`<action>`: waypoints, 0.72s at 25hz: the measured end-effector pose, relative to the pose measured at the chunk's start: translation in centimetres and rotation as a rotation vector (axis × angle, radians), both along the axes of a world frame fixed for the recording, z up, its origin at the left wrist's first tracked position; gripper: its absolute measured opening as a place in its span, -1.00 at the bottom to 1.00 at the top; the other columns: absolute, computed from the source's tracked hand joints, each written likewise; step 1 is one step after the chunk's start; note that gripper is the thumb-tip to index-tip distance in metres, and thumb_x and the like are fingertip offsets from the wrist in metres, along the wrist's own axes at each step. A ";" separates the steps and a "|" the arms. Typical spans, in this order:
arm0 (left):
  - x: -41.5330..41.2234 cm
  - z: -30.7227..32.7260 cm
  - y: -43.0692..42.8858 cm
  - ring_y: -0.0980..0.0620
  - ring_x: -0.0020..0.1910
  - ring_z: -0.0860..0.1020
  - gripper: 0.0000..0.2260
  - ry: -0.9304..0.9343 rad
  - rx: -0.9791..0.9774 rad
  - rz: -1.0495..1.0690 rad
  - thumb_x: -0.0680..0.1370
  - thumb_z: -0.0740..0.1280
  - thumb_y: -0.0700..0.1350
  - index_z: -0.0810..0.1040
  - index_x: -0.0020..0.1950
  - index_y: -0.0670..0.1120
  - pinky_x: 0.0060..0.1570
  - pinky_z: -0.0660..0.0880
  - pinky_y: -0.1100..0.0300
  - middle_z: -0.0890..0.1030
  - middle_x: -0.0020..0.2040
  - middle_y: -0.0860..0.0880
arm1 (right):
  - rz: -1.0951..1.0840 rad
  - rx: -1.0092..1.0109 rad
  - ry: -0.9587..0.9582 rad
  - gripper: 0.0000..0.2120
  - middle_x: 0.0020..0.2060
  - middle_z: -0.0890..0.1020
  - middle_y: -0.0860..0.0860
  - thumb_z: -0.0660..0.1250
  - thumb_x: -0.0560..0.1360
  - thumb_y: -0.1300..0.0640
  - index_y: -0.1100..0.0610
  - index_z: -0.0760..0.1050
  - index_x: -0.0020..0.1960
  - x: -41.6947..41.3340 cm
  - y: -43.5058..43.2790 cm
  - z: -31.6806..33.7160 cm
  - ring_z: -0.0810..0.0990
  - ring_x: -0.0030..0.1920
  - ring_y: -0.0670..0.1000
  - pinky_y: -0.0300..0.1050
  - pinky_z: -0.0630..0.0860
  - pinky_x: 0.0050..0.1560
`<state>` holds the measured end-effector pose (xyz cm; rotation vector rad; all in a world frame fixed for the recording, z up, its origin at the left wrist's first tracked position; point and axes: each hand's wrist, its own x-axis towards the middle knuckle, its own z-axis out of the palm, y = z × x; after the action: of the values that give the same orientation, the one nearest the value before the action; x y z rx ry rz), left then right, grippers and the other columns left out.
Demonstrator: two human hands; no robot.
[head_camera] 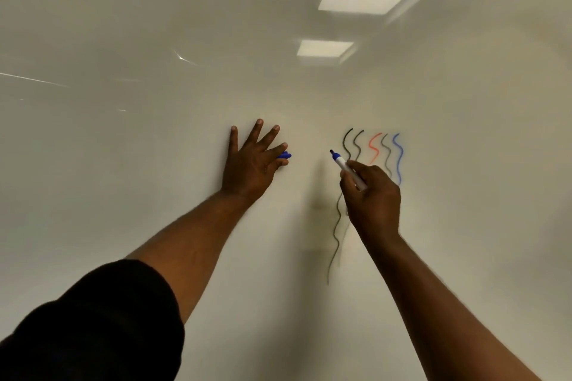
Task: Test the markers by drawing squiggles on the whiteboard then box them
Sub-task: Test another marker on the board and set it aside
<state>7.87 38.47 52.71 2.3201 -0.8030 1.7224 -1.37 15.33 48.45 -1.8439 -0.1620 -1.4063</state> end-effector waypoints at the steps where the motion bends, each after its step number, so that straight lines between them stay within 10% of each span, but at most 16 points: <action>1: 0.5 -0.2 0.0 -0.08 0.55 0.18 -0.70 -0.034 -0.002 0.000 0.58 0.33 0.05 0.58 0.31 0.06 0.47 -0.04 -0.33 0.41 0.47 0.02 | -0.019 -0.009 -0.017 -0.76 -0.22 0.58 -0.10 0.37 0.53 0.05 0.01 0.65 0.18 0.3 -0.1 0.7 0.54 -0.21 -0.08 -0.35 0.39 -0.20; 18: 2.7 -1.5 -0.2 -0.09 0.55 0.19 -0.67 -0.158 -0.027 -0.028 0.59 0.29 0.10 0.58 0.31 0.03 0.46 -0.02 -0.35 0.41 0.46 0.01 | -0.109 -0.114 -0.109 -0.80 -0.26 0.54 -0.05 0.38 0.51 0.13 0.11 0.65 0.11 3.3 0.4 1.5 0.48 -0.20 -0.05 -0.21 0.34 -0.19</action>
<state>10.53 38.26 51.20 2.1662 -0.8282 1.9115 1.96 15.69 49.97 -1.8934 -0.2026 -1.6039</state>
